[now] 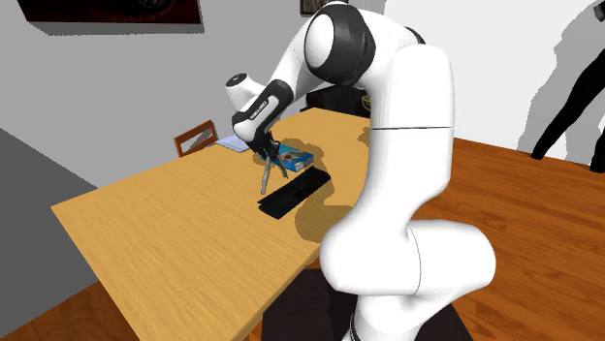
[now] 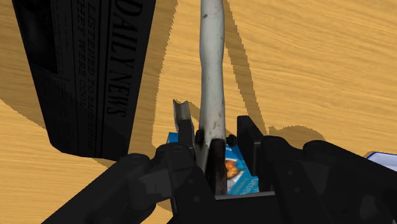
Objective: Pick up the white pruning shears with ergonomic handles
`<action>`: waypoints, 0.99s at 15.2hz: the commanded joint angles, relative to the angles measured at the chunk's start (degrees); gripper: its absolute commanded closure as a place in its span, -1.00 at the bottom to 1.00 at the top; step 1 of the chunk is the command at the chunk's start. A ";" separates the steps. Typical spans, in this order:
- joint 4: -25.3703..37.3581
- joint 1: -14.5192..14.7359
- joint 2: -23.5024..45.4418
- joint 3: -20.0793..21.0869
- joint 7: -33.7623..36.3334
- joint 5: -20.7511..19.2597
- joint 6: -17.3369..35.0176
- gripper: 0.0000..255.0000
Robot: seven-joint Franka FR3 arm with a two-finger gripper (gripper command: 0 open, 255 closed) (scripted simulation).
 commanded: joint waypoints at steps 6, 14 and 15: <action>0.02 0.02 0.04 -0.02 0.04 -0.04 0.02 1.00; 1.08 -0.87 -2.50 1.28 -2.91 3.10 -2.56 1.00; 1.32 -0.99 -2.89 1.48 -3.39 3.61 -3.03 1.00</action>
